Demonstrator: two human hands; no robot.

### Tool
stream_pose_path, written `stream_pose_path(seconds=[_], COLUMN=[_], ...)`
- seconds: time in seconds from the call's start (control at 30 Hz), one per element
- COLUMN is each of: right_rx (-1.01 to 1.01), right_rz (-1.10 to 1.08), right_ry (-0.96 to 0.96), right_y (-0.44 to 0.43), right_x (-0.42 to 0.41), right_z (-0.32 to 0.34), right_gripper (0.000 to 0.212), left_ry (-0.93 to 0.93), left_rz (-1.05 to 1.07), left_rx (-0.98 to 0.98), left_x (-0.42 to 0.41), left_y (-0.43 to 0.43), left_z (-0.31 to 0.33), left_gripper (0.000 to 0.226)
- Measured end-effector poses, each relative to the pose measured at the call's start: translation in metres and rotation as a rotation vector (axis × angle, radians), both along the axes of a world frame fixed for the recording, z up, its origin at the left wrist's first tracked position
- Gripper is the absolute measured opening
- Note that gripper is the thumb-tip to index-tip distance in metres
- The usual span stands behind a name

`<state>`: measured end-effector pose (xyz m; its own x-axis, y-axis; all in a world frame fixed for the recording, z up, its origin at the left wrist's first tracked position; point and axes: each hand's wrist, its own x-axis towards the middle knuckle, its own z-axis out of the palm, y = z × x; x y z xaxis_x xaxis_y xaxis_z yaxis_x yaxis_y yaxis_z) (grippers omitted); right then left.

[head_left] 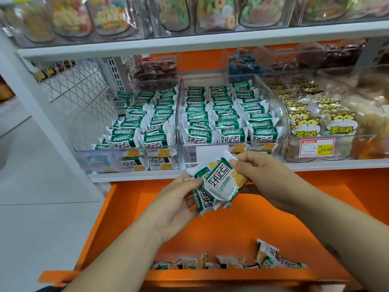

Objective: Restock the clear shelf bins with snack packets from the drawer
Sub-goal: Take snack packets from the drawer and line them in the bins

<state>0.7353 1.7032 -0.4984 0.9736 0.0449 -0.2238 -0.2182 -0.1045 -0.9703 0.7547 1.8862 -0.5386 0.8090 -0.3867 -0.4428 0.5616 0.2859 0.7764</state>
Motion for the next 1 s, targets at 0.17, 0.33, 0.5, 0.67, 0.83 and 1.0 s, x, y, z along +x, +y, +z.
stream_pose_path(seconds=[0.17, 0.33, 0.5, 0.67, 0.83, 1.0], right_rx=[0.083, -0.046, -0.276, -0.352, -0.417, -0.419], right_rz=[-0.073, -0.019, 0.035, 0.112, 0.146, 0.090], right_ry=[-0.028, -0.055, -0.179, -0.200, -0.294, -0.402], right_y=[0.009, 0.013, 0.010, 0.004, 0.007, 0.023], right_x=[-0.010, -0.016, -0.016, -0.014, -0.010, -0.009], right_z=[-0.003, -0.008, -0.001, 0.004, 0.001, 0.002], right_gripper=[0.019, 0.021, 0.014, 0.014, 0.016, 0.017], left_ry=[-0.135, -0.158, -0.188, -0.246, -0.408, -0.604], left_rz=[0.155, 0.129, 0.031, -0.098, -0.288, -0.335], left_rx=[-0.059, 0.030, 0.107, 0.201, 0.331, 0.530], left_x=[-0.003, -0.008, -0.004, 0.000, 0.001, -0.004], left_y=[-0.003, -0.005, -0.002, -0.001, 0.011, 0.022], left_z=[-0.001, 0.000, 0.006, 0.008, 0.022, 0.040], left_gripper=[0.068, 0.062, 0.046, 0.046, 0.071, 0.090])
